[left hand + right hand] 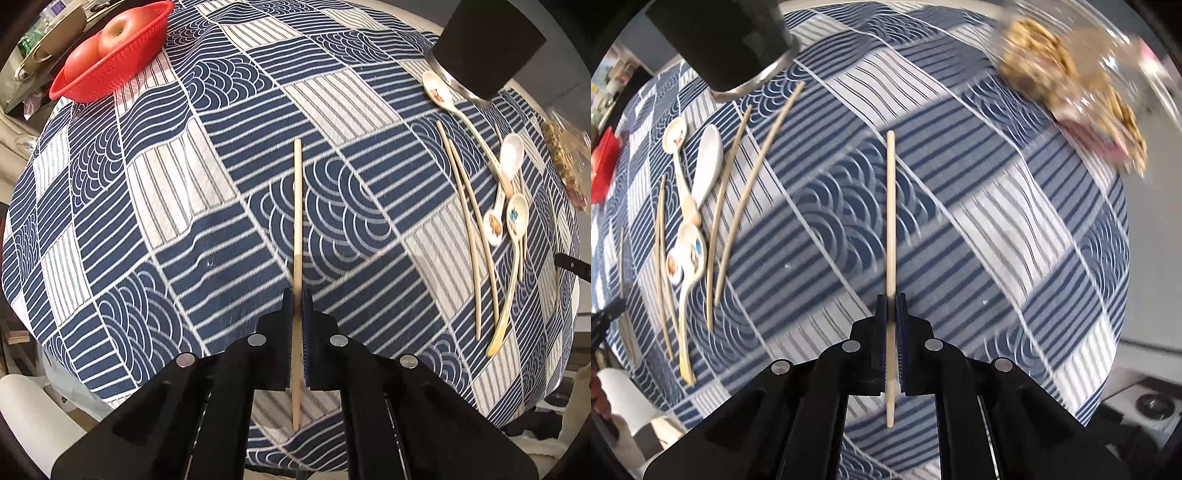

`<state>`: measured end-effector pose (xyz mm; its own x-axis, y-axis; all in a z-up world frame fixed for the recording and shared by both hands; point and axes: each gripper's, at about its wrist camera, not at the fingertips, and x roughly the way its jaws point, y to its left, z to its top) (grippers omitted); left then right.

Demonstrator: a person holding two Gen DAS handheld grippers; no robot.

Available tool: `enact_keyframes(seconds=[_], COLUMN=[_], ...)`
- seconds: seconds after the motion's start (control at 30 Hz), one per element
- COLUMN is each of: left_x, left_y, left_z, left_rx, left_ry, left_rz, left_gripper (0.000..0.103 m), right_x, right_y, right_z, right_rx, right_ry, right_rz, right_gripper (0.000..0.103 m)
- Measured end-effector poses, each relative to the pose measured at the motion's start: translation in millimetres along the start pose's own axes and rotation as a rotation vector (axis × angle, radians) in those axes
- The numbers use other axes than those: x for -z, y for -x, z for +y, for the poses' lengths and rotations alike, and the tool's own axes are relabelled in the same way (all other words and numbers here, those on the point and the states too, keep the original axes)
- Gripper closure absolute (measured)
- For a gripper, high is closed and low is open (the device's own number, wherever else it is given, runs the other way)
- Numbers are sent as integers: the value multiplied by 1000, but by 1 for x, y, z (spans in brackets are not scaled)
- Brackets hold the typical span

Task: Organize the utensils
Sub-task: 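Lift the left tool's chopstick toward the black cup while the right tool carries its own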

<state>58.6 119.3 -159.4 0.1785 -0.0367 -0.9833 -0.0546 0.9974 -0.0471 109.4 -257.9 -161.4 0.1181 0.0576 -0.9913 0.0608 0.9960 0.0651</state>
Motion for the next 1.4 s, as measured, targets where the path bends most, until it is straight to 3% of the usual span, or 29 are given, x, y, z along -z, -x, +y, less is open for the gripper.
enact_keyframes(seconds=[0.2, 0.4, 0.57, 0.67, 0.97, 1.1, 1.23, 1.4], left_x=[27, 42, 36, 9, -42, -62, -79, -103], left_y=[5, 38, 64, 84, 122, 136, 153, 174], left_z=[9, 5, 4, -3, -34, -51, -67, -84], left_rx=[47, 11, 31, 40, 108, 116, 185, 193], left_ry=[38, -15, -17, -22, -13, -5, 9, 6], left_rz=[15, -44, -96, -135, -264, -326, -380, -461], left_gripper=[98, 98, 98, 98, 98, 98, 98, 98], right_x=[31, 43, 37, 32, -18, -48, -83, -124], right_y=[10, 53, 97, 118, 175, 197, 214, 232], right_z=[-32, -39, -54, -52, -33, -24, -15, 0], right_rx=[-86, -155, -209, -242, -321, -342, -390, -443], right_ry=[-79, -82, -72, -49, 87, 169, 228, 305], right_rz=[-34, -130, -209, -258, -428, -473, -474, -527], right_gripper=[98, 98, 98, 98, 98, 98, 98, 98])
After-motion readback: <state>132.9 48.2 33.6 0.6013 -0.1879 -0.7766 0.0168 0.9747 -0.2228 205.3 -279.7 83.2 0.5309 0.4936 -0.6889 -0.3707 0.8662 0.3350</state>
